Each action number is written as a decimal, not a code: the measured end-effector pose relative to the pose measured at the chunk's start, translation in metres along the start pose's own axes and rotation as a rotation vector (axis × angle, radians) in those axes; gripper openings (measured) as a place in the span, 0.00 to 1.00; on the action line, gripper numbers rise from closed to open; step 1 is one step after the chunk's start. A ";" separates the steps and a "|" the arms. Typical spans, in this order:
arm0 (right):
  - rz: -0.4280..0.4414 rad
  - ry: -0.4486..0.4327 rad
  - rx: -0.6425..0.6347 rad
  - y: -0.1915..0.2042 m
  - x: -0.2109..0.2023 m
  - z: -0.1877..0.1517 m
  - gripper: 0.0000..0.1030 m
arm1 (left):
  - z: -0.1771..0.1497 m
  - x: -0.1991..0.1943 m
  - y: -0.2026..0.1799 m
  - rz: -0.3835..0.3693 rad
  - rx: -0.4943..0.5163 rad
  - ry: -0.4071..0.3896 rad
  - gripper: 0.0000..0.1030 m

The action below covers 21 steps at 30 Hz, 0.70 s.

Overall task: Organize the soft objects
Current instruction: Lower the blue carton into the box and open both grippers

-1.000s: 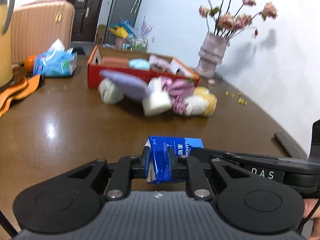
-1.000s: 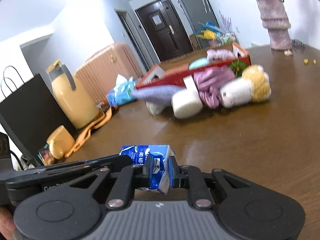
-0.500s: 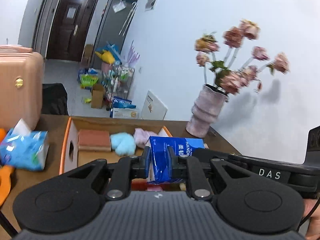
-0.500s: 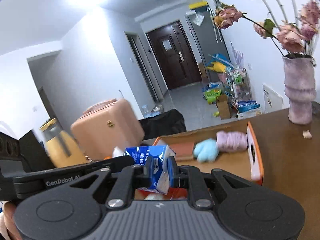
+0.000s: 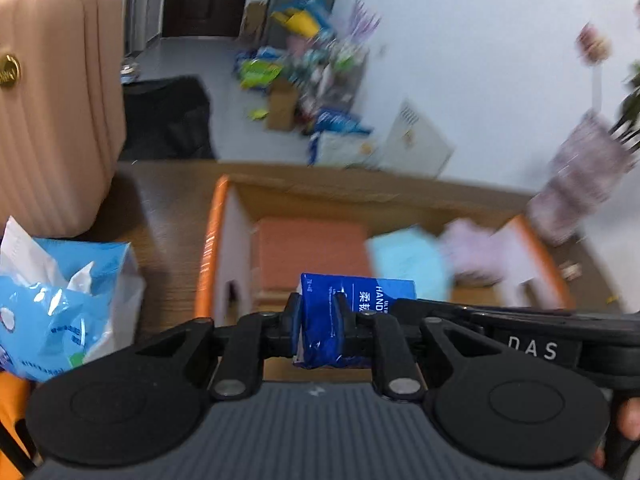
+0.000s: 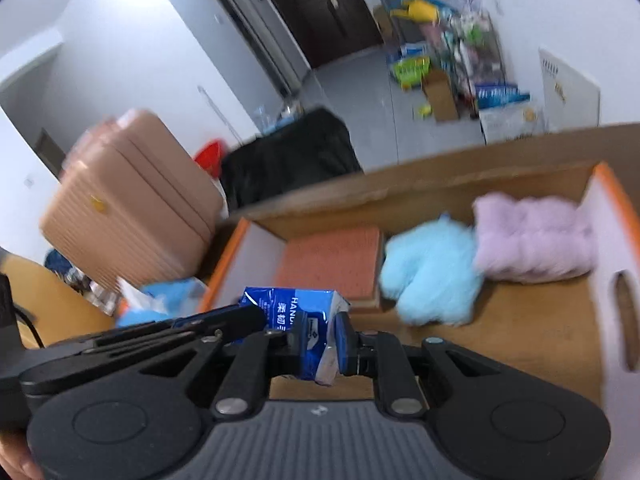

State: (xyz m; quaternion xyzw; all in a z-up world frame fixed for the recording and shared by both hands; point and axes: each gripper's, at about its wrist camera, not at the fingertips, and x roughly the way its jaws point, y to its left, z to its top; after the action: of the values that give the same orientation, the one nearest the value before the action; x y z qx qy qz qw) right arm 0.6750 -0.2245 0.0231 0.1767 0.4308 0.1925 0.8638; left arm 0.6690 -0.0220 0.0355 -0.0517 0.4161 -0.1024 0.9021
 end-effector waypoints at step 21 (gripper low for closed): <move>-0.344 -0.190 -0.242 -0.001 -0.104 -0.031 0.67 | -0.029 -0.098 0.007 0.146 0.124 -0.211 0.79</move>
State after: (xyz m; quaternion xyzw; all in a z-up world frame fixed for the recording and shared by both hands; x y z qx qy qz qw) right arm 0.5921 -0.2715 0.0753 0.0133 0.3449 0.0751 0.9355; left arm 0.5864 0.0069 0.0880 0.0240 0.3145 -0.0559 0.9473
